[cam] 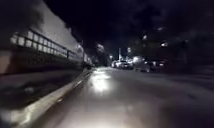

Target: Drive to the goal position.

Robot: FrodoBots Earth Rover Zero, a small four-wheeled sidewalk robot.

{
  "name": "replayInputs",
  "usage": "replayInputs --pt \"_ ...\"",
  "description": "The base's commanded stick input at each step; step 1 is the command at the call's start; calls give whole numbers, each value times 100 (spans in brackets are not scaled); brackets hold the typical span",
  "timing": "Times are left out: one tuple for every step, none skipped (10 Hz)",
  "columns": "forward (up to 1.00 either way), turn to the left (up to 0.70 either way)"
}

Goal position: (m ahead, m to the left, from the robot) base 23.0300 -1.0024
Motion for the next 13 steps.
replayInputs --pt "50 0" --pt "50 0" --pt "50 0" --pt "50 0" --pt "50 0" --pt "50 0" --pt "50 0" --pt "50 0" --pt "50 0" --pt "50 0" --pt "50 0" --pt "50 0" --pt "50 0"
